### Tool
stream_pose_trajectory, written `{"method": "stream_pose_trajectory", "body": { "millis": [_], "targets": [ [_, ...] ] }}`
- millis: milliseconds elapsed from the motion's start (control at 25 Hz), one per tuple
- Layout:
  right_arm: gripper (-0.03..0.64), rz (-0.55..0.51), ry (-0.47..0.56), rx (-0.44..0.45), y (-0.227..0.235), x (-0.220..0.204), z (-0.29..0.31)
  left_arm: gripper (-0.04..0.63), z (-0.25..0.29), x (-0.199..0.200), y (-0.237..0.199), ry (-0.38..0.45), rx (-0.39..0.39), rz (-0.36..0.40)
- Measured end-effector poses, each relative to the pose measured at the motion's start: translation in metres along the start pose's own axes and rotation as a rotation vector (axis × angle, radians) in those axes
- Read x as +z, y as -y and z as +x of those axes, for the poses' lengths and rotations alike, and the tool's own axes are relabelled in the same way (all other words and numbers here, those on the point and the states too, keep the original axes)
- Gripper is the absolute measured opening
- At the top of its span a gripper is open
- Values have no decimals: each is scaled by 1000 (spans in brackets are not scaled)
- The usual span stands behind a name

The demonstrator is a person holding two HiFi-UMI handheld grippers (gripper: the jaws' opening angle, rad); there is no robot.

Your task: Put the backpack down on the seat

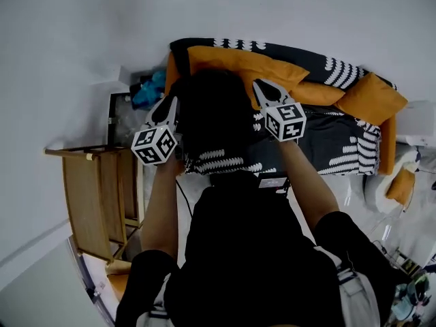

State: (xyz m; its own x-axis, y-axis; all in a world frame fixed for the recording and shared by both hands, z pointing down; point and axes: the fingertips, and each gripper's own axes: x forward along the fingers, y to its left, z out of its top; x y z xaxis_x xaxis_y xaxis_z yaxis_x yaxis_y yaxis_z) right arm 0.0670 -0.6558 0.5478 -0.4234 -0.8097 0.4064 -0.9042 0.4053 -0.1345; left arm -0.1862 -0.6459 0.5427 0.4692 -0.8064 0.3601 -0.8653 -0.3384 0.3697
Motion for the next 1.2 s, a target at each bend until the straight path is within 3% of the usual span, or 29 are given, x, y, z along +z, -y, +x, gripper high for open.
{"method": "stream_pose_trajectory", "body": {
  "millis": [120, 280, 400, 600, 880, 1080, 1200],
  "targets": [
    [34, -50, 127, -39, -15, 46, -47, 26, -41, 39, 23, 124, -28, 19],
    [31, -24, 226, -21, -39, 88, -97, 14, -92, 83, 56, 260, -57, 118],
    [31, 22, 280, -14, -51, 105, -128, 15, -124, 106, 78, 328, -67, 175],
    [31, -39, 397, -18, -76, 123, -188, 15, -175, 126, 111, 402, -108, 199],
    [31, -58, 471, -1, -92, 128, -252, 14, -224, 117, 155, 449, -211, 169],
    [31, -59, 440, -9, -92, 102, -285, 14, -251, 94, 177, 446, -144, 247],
    [31, -55, 412, 4, -94, 80, -306, 15, -265, 75, 190, 442, -105, 252]
  ]
}}
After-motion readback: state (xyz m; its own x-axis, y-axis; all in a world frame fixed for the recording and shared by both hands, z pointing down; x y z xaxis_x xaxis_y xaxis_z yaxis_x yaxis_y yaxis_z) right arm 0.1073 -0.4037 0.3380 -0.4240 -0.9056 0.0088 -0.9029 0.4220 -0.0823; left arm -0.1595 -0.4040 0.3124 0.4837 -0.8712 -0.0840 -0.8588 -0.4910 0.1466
